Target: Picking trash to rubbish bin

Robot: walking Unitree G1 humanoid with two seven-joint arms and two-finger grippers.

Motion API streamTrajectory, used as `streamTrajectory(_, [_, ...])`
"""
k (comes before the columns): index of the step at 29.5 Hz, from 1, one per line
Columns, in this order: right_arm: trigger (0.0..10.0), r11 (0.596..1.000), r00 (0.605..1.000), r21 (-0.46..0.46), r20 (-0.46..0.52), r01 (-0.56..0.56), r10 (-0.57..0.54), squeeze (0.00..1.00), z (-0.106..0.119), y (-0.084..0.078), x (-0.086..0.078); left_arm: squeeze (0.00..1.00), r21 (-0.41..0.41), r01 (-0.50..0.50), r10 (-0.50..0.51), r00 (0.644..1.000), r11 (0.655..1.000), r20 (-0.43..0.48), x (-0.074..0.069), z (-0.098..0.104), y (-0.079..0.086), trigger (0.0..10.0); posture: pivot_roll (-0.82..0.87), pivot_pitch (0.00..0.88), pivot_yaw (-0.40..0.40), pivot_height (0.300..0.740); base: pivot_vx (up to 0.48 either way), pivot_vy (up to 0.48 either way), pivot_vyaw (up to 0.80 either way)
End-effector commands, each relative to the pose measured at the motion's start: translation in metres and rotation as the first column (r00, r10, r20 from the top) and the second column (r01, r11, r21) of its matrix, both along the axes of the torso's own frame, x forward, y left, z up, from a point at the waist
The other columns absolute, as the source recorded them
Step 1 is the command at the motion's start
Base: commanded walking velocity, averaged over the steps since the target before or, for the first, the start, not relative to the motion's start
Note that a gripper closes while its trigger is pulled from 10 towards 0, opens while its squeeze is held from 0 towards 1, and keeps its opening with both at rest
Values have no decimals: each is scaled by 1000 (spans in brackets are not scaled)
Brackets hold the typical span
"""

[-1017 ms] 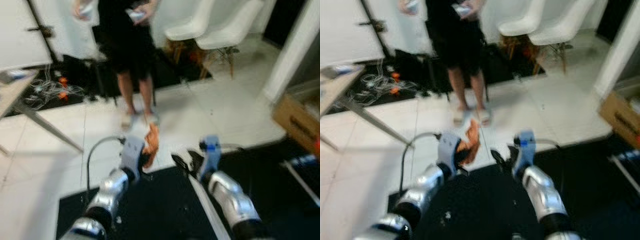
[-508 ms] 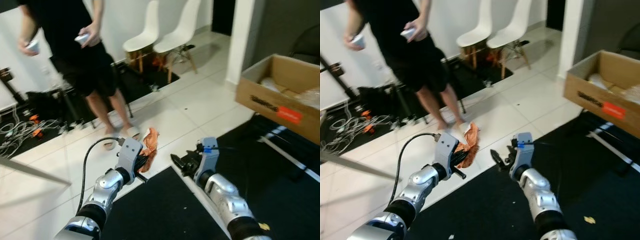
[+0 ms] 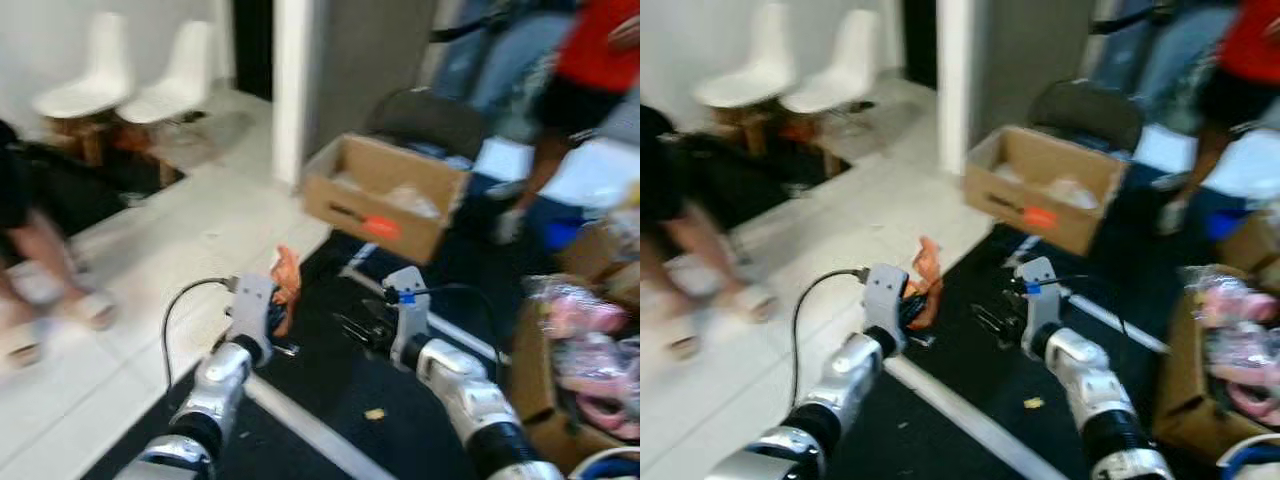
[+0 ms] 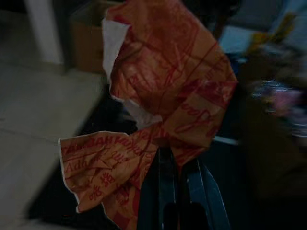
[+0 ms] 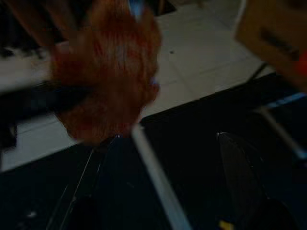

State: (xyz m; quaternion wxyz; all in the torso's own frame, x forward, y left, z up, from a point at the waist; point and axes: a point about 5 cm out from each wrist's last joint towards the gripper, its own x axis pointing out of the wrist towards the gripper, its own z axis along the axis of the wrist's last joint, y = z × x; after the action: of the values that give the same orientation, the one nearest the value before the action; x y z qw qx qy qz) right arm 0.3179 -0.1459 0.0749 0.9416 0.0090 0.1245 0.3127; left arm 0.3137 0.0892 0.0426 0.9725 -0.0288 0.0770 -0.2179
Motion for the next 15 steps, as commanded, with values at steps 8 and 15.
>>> streamTrajectory(8, [10000,998,998,16,-17,-55,55,0,-3,22,4,0,5,-57,56,998,998,7,-2,-4,15,10000,-6,0,-69,740,0,0,-600])
streamTrajectory(15, [10000,997,998,50,-22,-62,64,0,-6,35,4,0,25,-60,59,998,998,23,1,0,24,10000,9,0,-42,740,0,0,0])
